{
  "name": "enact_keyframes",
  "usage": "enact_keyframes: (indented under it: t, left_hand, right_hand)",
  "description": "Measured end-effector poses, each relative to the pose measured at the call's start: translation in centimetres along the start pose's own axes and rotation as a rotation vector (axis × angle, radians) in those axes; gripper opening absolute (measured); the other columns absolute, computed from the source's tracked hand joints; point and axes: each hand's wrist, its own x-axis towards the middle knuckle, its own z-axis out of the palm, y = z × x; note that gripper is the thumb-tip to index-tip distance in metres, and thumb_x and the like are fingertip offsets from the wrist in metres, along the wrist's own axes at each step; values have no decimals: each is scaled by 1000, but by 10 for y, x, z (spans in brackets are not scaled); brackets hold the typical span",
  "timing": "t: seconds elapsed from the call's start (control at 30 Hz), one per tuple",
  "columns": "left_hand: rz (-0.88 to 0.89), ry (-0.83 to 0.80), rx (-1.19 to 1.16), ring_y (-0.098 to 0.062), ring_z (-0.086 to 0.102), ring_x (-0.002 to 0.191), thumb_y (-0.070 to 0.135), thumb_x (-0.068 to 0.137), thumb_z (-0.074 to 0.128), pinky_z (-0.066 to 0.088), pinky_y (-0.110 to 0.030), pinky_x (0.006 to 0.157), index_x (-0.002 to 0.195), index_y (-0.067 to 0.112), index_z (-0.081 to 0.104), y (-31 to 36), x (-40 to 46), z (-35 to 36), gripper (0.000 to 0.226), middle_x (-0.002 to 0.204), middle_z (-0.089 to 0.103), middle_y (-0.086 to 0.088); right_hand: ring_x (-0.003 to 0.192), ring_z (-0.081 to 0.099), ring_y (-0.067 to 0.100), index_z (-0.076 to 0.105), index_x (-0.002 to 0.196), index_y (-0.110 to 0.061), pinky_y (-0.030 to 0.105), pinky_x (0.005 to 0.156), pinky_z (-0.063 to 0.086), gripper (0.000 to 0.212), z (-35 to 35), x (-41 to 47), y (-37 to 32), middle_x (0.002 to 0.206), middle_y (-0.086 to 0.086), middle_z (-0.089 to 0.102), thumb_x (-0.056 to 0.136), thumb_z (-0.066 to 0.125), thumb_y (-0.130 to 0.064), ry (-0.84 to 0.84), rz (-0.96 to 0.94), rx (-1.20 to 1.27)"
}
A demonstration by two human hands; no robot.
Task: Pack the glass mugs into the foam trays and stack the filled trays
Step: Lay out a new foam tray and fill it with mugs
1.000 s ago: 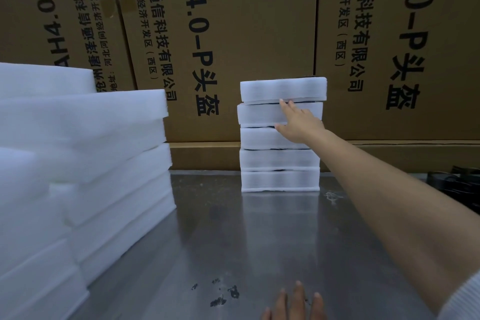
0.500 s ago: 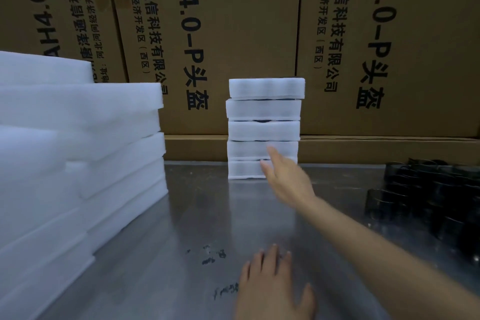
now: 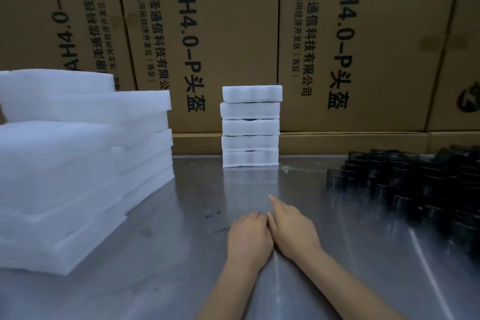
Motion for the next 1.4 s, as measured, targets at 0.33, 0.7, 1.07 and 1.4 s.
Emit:
enact_keyframes:
  t: [0.33,0.7,1.07,1.4]
  left_hand:
    - [332,-102,66,-28,55,100,33,92,33,41,-38,84,114,17,57,5,-88,-46,37,110,60,-6]
    - [-156,117,899,-30,39,124,30,88,47,30,-46,104,130,12,40,-122,10,-220,46,133,42,-9]
    - [-627,27,991,-32,34,128,29,92,45,20,-47,112,147,17,5,-171,-12,-229,69,141,30,-15]
    - [-531,146,875,-26,46,98,18,83,58,34,-36,94,120,17,39,-146,-16,-246,42,101,46,-8]
  right_hand:
    - [140,24,7,36,143,-31,25,113,20,43,-21,-96,4,154,-12,28,101,28,-35,-122,-105,37]
    - [139,26,7,36,142,-34,25,113,22,43,-28,-111,1,152,-13,31,99,32,-39,-123,-109,58]
    - [138,27,4,39,140,-37,21,111,21,42,-28,-109,5,150,-18,31,98,35,-41,-108,-111,91]
    - [139,26,5,40,140,-35,22,112,22,42,-32,-111,2,151,-15,32,98,36,-38,-109,-109,114]
